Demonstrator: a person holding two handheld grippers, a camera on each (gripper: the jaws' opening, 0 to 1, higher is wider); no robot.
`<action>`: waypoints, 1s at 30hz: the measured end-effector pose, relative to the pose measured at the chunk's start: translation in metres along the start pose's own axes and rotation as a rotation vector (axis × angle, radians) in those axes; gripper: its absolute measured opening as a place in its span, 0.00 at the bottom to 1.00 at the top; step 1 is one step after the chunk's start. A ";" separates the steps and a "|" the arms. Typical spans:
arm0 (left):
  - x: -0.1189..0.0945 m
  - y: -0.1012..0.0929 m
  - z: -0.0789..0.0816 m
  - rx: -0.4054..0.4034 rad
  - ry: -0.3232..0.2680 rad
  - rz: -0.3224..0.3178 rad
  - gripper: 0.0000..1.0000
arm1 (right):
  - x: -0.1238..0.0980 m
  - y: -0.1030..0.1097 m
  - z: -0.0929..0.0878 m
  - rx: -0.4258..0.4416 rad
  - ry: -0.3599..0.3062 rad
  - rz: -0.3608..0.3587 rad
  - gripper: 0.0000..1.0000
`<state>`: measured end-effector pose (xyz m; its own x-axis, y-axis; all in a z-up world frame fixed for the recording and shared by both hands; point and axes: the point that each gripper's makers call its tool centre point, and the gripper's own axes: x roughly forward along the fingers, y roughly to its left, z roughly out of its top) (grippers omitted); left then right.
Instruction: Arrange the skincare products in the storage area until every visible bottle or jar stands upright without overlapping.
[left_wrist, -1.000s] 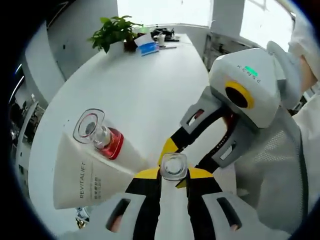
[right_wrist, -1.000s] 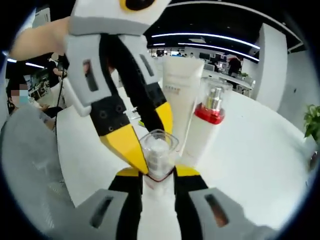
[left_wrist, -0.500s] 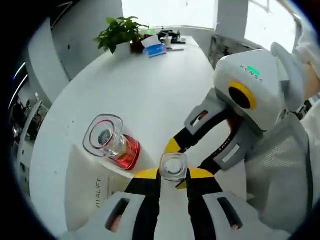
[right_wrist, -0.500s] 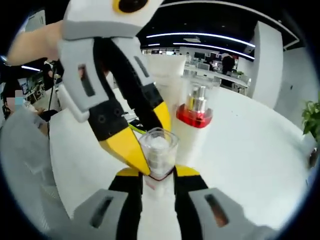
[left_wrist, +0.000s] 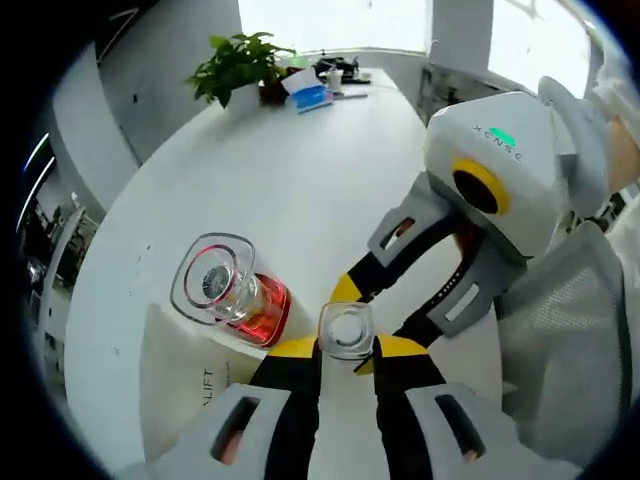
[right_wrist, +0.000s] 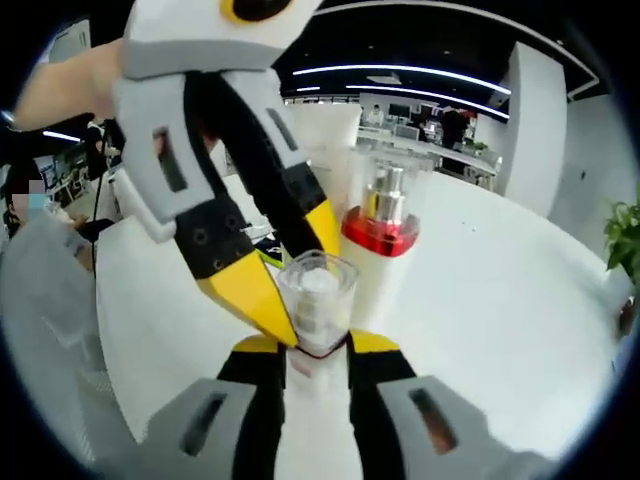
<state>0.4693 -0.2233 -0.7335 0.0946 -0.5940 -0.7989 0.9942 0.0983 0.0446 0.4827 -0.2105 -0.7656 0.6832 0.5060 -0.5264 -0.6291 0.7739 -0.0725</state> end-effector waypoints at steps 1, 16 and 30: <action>0.000 0.000 0.000 0.002 0.000 0.002 0.17 | 0.000 0.000 0.000 -0.001 0.001 0.000 0.23; -0.033 0.003 0.013 0.028 -0.038 0.085 0.18 | 0.001 -0.002 -0.005 -0.020 0.021 -0.027 0.33; -0.059 -0.006 0.013 0.011 -0.082 0.098 0.22 | -0.008 0.004 -0.008 0.029 0.046 -0.028 0.45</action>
<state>0.4581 -0.1994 -0.6782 0.1948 -0.6450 -0.7389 0.9804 0.1504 0.1271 0.4718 -0.2142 -0.7691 0.6824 0.4660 -0.5632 -0.5982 0.7988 -0.0638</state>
